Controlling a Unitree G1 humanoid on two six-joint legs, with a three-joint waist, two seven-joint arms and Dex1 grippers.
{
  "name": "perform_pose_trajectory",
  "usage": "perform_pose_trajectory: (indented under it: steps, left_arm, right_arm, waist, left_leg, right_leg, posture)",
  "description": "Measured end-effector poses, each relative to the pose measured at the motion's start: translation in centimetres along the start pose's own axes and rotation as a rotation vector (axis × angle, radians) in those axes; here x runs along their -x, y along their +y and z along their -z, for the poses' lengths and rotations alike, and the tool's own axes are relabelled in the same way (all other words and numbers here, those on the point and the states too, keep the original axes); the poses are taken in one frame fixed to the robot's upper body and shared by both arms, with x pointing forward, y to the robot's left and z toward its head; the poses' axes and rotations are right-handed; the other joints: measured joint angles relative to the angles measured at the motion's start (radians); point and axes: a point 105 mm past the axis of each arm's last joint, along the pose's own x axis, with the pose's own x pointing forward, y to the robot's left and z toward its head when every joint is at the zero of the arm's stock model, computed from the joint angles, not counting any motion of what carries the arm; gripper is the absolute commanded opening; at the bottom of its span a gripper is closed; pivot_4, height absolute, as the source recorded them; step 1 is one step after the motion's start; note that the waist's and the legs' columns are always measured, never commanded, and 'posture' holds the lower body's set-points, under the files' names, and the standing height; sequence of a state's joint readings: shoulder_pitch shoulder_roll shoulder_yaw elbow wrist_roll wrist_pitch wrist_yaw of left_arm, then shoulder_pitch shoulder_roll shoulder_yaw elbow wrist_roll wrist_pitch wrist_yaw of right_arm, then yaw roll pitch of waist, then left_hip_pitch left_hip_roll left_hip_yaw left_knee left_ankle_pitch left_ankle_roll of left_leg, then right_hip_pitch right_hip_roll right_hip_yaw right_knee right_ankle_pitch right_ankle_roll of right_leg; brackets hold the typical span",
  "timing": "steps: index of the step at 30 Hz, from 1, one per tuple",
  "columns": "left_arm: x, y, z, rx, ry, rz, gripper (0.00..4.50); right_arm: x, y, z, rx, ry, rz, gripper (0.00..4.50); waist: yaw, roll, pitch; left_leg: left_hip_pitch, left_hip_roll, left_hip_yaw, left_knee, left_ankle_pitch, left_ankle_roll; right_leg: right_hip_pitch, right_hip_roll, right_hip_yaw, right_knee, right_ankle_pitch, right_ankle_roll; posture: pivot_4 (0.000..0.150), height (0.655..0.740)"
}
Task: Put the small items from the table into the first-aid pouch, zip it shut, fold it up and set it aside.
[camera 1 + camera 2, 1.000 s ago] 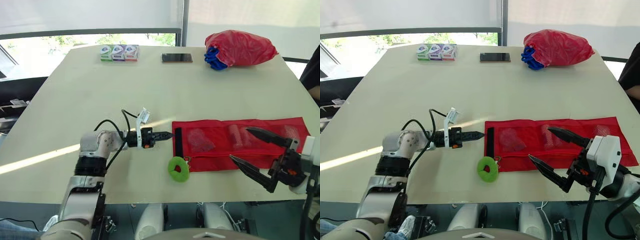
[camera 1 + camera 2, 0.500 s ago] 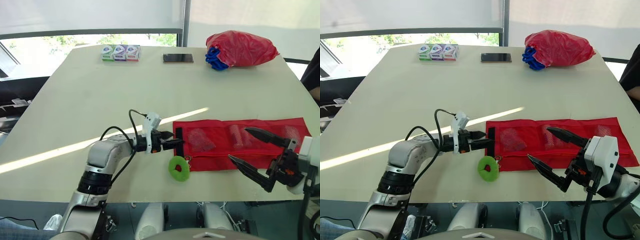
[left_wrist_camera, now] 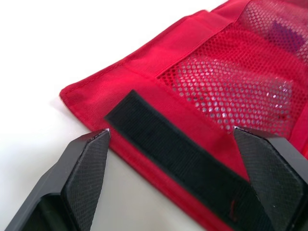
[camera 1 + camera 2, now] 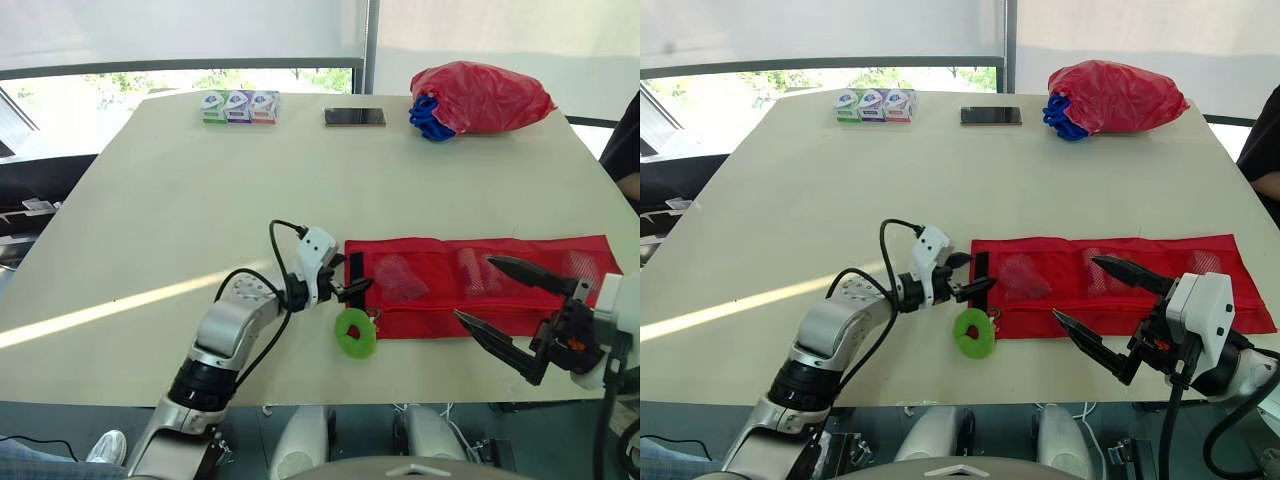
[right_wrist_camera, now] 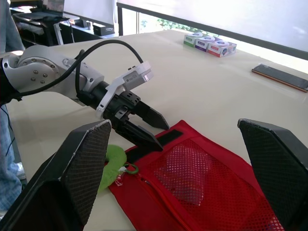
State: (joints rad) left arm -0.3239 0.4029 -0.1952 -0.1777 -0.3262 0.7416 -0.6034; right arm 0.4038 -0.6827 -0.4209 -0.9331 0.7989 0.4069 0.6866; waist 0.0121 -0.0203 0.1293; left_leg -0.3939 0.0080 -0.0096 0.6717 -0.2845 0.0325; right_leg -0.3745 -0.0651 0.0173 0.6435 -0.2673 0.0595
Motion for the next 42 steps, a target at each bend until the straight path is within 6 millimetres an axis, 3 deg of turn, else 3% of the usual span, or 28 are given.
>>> perform_pose_trajectory:
  steps: [8, 16, 19, 20, 21, 23, 28, 36, 42]
  left_arm:
    - [0.2, 0.4, -0.1, -0.055, 0.041, -0.065, 4.38]
    - [-1.1, 0.1, -0.5, -0.115, 0.119, -0.065, 4.38]
    - [-1.2, 0.3, -0.3, -0.138, 0.152, -0.071, 3.57]
    - [-1.2, 0.4, -0.3, -0.142, 0.155, -0.076, 3.57]
    - [-1.2, 0.4, -0.3, -0.145, 0.157, -0.078, 2.99]
    - [-1.3, 0.3, -0.3, -0.153, 0.162, -0.076, 2.39]
    - [-1.6, -0.2, -0.3, -0.154, 0.159, -0.053, 0.13]
    - [-1.8, 0.2, -0.3, -0.131, 0.146, -0.057, 0.05]
    - [-1.3, 1.3, -0.5, 0.038, 0.074, 0.010, 0.05]
  right_arm:
    - [0.0, 0.0, 0.0, 0.001, -0.002, -0.001, 4.50]
    - [-0.3, 0.0, -0.2, 0.006, -0.012, 0.002, 4.50]
    - [-0.3, 0.0, -0.2, 0.007, -0.012, 0.004, 4.50]
    - [-0.3, 0.0, -0.2, 0.006, -0.012, 0.004, 4.50]
    - [-0.3, 0.0, -0.2, 0.006, -0.012, 0.005, 4.50]
    - [-0.3, 0.0, -0.2, 0.007, -0.013, 0.008, 4.50]
    - [-0.5, 0.2, -0.2, 0.001, -0.016, 0.007, 4.50]
    - [-0.6, 0.2, -0.3, 0.007, -0.022, 0.002, 4.50]
    - [-1.0, 0.3, -0.5, 0.007, -0.035, -0.016, 4.50]
  waist:
    - [0.000, 0.000, 0.000]
    - [0.005, 0.001, -0.002]
    - [0.004, 0.002, -0.004]
    - [0.003, 0.002, -0.004]
    - [0.003, 0.002, -0.004]
    - [0.003, 0.002, -0.004]
    - [0.002, 0.002, -0.005]
    - [0.002, 0.002, -0.004]
    - [-0.002, 0.002, -0.002]
  left_leg:
    - [0.000, 0.000, 0.000, 0.000, 0.000, 0.000]
    - [0.000, -0.002, 0.000, 0.000, 0.000, 0.000]
    - [0.001, -0.002, 0.000, 0.000, 0.000, 0.000]
    - [0.001, -0.002, 0.000, 0.000, 0.000, 0.000]
    - [0.001, -0.002, 0.000, 0.000, 0.000, 0.000]
    - [0.003, -0.001, -0.001, 0.000, 0.000, 0.000]
    - [0.006, -0.001, 0.000, -0.001, 0.000, 0.000]
    - [0.013, -0.001, 0.000, -0.003, 0.000, 0.000]
    - [0.012, 0.000, 0.000, -0.003, 0.000, 0.000]
  right_leg:
    - [0.000, 0.000, 0.000, 0.000, 0.000, 0.000]
    - [0.001, 0.000, 0.000, 0.000, 0.000, 0.000]
    - [0.002, 0.000, 0.000, 0.000, 0.000, 0.000]
    - [0.002, 0.000, 0.000, 0.000, 0.000, 0.000]
    - [0.002, 0.000, 0.000, 0.000, 0.000, 0.000]
    - [0.004, 0.000, 0.000, -0.001, 0.000, 0.000]
    - [0.006, 0.000, 0.000, -0.001, 0.000, 0.000]
    - [0.012, 0.000, 0.000, -0.002, -0.001, 0.001]
    - [0.012, 0.000, 0.000, -0.002, -0.001, 0.000]
  posture:
    - [0.150, 0.7400]
    - [0.150, 0.7400]
    - [0.150, 0.7400]
    - [0.150, 0.7400]
    - [0.150, 0.7400]
    - [0.150, 0.7400]
    - [0.150, 0.7400]
    - [0.150, 0.7400]
    - [0.150, 0.7400]
